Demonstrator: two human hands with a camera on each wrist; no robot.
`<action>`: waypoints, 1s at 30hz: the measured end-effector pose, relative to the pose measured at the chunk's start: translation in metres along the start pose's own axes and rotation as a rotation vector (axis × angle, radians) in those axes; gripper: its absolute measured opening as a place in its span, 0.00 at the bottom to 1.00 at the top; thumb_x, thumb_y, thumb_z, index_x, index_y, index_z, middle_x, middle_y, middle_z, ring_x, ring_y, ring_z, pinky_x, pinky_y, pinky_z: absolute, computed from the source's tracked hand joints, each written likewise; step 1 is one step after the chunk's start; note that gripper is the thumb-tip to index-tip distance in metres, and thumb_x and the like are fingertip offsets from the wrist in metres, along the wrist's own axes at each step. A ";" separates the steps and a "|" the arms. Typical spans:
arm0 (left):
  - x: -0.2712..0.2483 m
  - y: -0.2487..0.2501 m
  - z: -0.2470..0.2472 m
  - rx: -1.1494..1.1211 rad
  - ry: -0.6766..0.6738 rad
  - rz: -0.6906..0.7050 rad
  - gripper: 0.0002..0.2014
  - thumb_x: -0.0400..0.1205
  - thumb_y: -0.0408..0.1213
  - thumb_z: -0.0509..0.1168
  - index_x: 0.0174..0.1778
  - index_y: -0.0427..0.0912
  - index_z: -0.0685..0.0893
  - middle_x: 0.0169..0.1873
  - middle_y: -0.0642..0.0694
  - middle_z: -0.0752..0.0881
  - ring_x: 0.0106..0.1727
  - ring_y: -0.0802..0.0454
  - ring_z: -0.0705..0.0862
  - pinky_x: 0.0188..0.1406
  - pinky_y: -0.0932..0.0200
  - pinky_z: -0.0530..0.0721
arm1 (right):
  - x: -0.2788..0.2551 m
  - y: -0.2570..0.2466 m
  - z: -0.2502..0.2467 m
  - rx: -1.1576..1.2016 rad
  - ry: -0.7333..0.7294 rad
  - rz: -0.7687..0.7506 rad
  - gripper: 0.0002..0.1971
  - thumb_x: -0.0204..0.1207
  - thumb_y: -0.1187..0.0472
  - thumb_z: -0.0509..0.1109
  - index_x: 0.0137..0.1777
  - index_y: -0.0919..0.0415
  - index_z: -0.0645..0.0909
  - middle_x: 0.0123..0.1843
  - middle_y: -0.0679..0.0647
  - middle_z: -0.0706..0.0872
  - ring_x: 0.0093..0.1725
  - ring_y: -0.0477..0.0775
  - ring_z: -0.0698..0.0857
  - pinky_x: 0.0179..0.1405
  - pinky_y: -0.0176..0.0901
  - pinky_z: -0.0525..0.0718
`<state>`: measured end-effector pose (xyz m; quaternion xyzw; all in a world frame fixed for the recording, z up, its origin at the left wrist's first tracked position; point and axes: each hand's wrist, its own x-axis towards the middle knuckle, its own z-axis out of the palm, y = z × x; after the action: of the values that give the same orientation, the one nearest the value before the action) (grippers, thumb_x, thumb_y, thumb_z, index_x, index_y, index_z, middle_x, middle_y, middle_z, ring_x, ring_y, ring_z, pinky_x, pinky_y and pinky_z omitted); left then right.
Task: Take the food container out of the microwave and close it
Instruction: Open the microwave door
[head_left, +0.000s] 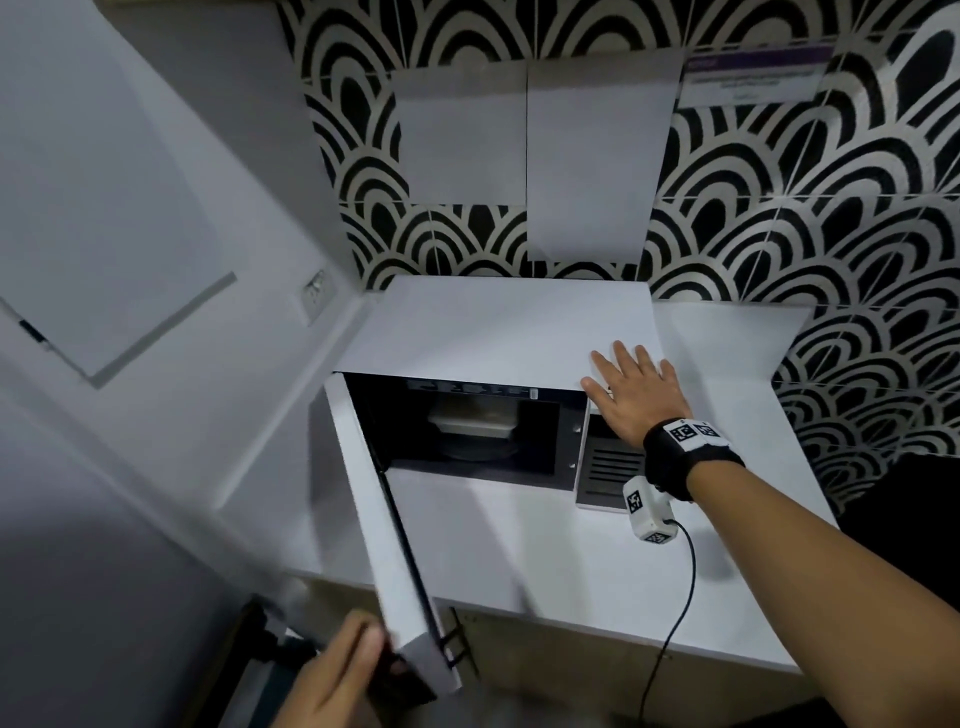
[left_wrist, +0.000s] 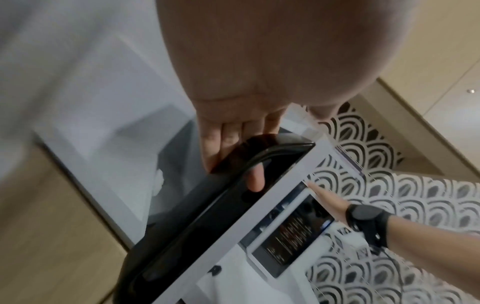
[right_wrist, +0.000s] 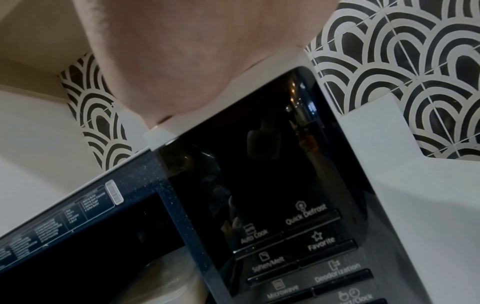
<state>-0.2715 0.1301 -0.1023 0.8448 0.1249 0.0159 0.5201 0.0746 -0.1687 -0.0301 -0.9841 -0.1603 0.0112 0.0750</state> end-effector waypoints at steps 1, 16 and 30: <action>-0.011 -0.009 -0.013 0.056 0.044 0.013 0.14 0.81 0.62 0.55 0.54 0.68 0.83 0.56 0.78 0.85 0.61 0.76 0.79 0.60 0.91 0.66 | 0.000 0.000 0.000 -0.002 0.001 0.001 0.34 0.82 0.34 0.36 0.87 0.44 0.48 0.90 0.52 0.46 0.88 0.59 0.45 0.86 0.63 0.43; -0.050 -0.043 -0.115 0.308 0.661 -0.322 0.33 0.72 0.72 0.57 0.59 0.49 0.82 0.53 0.35 0.90 0.56 0.32 0.88 0.55 0.36 0.85 | -0.004 -0.001 -0.001 0.010 -0.016 -0.001 0.35 0.81 0.33 0.36 0.87 0.44 0.47 0.90 0.53 0.46 0.88 0.60 0.44 0.86 0.64 0.42; 0.002 0.110 -0.041 0.274 0.302 0.154 0.10 0.83 0.48 0.68 0.56 0.51 0.88 0.54 0.57 0.89 0.58 0.66 0.86 0.58 0.76 0.77 | 0.000 0.002 0.005 -0.015 0.051 -0.006 0.34 0.82 0.34 0.38 0.86 0.44 0.51 0.90 0.53 0.51 0.88 0.61 0.48 0.85 0.64 0.47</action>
<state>-0.2547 0.1199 0.0133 0.9028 0.1375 0.1648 0.3728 0.0745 -0.1697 -0.0356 -0.9842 -0.1613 -0.0155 0.0717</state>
